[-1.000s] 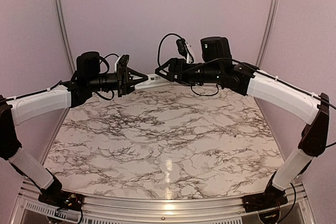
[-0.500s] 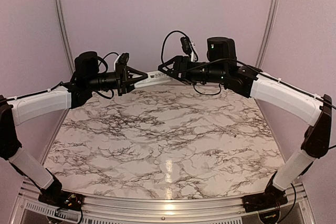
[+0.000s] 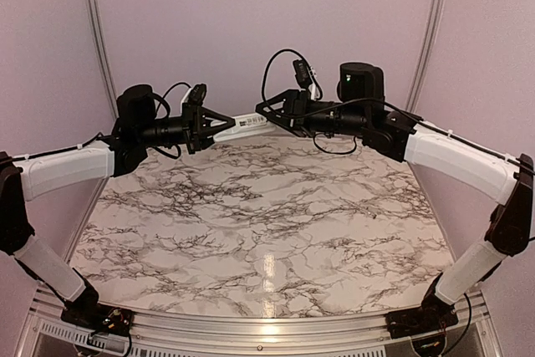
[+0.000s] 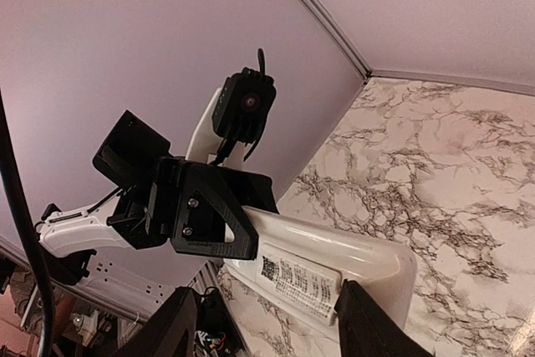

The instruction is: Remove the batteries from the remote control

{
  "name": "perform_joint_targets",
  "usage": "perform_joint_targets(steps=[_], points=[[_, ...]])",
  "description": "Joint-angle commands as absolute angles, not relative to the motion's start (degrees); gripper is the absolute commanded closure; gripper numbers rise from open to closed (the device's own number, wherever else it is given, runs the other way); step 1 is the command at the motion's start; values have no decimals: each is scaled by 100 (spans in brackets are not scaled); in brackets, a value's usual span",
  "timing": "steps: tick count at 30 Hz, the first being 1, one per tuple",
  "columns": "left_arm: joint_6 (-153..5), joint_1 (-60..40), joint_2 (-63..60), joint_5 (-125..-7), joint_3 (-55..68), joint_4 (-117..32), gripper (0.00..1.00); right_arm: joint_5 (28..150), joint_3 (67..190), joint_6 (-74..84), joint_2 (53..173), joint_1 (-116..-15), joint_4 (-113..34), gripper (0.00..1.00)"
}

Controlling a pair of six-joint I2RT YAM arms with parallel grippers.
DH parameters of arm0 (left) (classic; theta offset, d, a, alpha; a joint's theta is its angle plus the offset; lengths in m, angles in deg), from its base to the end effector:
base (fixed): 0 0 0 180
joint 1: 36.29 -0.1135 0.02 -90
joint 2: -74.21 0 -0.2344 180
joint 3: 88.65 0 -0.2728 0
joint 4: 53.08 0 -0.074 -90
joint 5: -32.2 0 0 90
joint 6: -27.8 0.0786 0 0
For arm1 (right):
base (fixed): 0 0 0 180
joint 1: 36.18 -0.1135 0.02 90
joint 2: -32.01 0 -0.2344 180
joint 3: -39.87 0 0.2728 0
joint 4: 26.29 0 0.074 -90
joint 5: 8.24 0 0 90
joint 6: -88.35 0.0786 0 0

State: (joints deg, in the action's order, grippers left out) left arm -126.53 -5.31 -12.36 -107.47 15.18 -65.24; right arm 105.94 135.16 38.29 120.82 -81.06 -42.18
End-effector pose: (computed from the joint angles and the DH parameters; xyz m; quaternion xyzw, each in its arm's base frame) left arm 0.3113 -0.2568 0.3021 0.1076 0.6917 -0.6785 0.2227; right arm 0.2819 0.3262 0.3548 -0.1675 0.7393 0.5444 0.3592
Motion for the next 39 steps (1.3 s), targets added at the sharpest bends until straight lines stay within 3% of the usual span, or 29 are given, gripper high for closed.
perform_joint_targets(steps=[1,15,39], points=[[-12704,-237,-1070,-11447,1392,-7982,100,11276,13258,4106,12362,-8279,-4469,44],[-12677,-237,-964,-11396,1527,-8020,100,11210,13076,4191,12206,-8263,-4430,45],[-12033,-237,-911,-10956,1484,-6850,100,10224,14473,3285,12953,-8601,-6236,44]])
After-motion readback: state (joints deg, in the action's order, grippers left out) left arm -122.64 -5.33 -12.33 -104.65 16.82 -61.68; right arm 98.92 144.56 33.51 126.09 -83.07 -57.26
